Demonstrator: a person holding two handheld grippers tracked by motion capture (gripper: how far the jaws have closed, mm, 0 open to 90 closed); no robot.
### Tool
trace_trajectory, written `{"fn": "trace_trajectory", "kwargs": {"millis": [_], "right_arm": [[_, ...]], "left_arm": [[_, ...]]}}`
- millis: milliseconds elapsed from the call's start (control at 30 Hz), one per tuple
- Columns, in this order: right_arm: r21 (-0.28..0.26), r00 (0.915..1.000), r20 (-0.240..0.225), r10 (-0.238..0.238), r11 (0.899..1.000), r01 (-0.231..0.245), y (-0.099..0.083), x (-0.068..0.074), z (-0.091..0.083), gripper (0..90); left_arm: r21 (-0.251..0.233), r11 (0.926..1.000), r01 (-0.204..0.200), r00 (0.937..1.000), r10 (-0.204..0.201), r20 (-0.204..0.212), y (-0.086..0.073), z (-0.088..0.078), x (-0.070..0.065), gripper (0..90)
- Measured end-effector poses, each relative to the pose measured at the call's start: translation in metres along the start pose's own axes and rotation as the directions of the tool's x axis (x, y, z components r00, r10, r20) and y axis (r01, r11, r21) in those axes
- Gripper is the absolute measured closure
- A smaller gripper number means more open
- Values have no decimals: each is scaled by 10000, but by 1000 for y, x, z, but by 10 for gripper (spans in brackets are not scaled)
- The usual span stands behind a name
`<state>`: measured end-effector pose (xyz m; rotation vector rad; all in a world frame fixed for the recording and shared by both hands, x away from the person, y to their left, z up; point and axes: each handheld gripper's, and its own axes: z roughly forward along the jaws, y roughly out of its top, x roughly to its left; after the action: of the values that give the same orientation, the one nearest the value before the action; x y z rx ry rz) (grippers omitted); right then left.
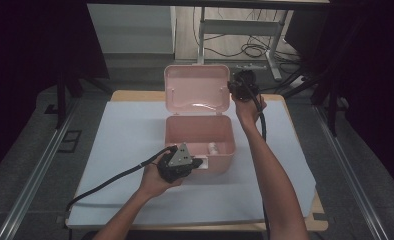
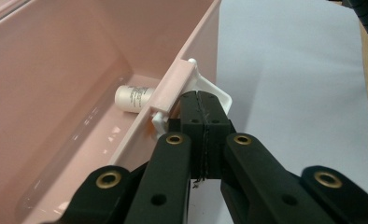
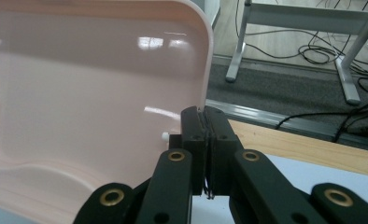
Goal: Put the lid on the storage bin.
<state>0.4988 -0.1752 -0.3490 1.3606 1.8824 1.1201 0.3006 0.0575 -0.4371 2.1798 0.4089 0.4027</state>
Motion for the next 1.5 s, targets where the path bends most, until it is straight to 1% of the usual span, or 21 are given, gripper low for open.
{"fn": "trace_trajectory", "kwargs": {"millis": [100, 267, 467, 567, 600, 633, 667, 733, 800, 833, 867, 933, 1000, 1033, 1133, 1267, 1300, 1433, 1500], "right_arm": [[-244, 10000, 9, -66, 9997, 66, -2, 1, -6, 888], [-662, 9999, -40, -105, 9978, 102, -7, 3, -16, 889], [-925, 9998, 13, -218, 9955, 218, -9, 6, -23, 888], [-1118, 9994, 123, -318, 9932, 330, -12, 8, -26, 900], [-1319, 9985, 242, -481, 9899, 509, -13, 9, -29, 900], [-1502, 9956, 520, -782, 9850, 852, -13, 12, -32, 900], [-1648, 9941, 534, -942, 9811, 1018, -13, 15, -37, 900], [-1832, 9952, 259, -944, 9782, 976, -11, 19, -43, 900], [-1725, 9971, 40, -766, 9821, 761, -10, 18, -43, 900], [-1645, 9971, 58, -756, 9835, 755, -10, 17, -42, 900], [-1541, 9981, -66, -617, 9862, 600, -10, 15, -39, 900], [-1323, 9991, -268, -328, 9908, 290, -13, 10, -34, 900], [-1155, 9989, -455, -77, 9933, 24, -15, 5, -30, 900], [-1097, 9989, -464, -18, 9940, -33, -16, 4, -29, 900], [-895, 9984, -554, 99, 9959, -149, -19, -2, -25, 900], [-649, 9987, -503, 48, 9979, -81, -21, -4, -22, 899], [-594, 9988, -497, 28, 9982, -58, -21, -4, -21, 885], [108, 9985, -528, 118, 9999, -112, -20, -8, -7, 835], [545, 9985, -532, 153, 9984, -124, -19, -10, 5, 814]], "left_arm": [[71, 9999, -76, 10000, 76, -30, 1, 0, -1, 900], [94, 9999, -64, 10000, 64, -31, 1, 0, -1, 900], [154, 9998, -85, 10000, 85, -31, 2, 0, -1, 900], [135, 9999, -100, 9999, 100, -47, 2, 0, -1, 900], [122, 9999, -107, 9999, 109, -108, 2, 0, 0, 900], [129, 9999, -96, 9999, 97, -95, 2, 0, 0, 900], [132, 9999, -104, 9999, 105, -76, 2, 0, 0, 900], [203, 9996, -169, 9998, 172, -114, 3, 0, 0, 900], [244, 9995, -178, 9997, 181, -146, 3, 0, -1, 900], [212, 9996, -168, 9998, 171, -144, 3, 0, -1, 900], [177, 9997, -167, 9997, 170, -193, 3, 0, -1, 900], [182, 9997, -135, 9999, 136, -74, 2, 0, 0, 900], [161, 9998, -134, 9999, 135, -75, 2, 0, 0, 900], [166, 9998, -126, 9999, 128, -89, 2, 0, 0, 900], [182, 9998, -107, 9999, 108, -47, 2, 0, 1, 900], [171, 9998, -95, 9999, 96, -70, 2, 0, 0, 900], [171, 9998, -93, 9999, 94, -74, 2, 0, 0, 900], [216, 9997, -136, 9999, 138, -90, 2, 0, 0, 900], [133, 9999, -98, 9999, 99, -81, 2, 0, 0, 900]]}}
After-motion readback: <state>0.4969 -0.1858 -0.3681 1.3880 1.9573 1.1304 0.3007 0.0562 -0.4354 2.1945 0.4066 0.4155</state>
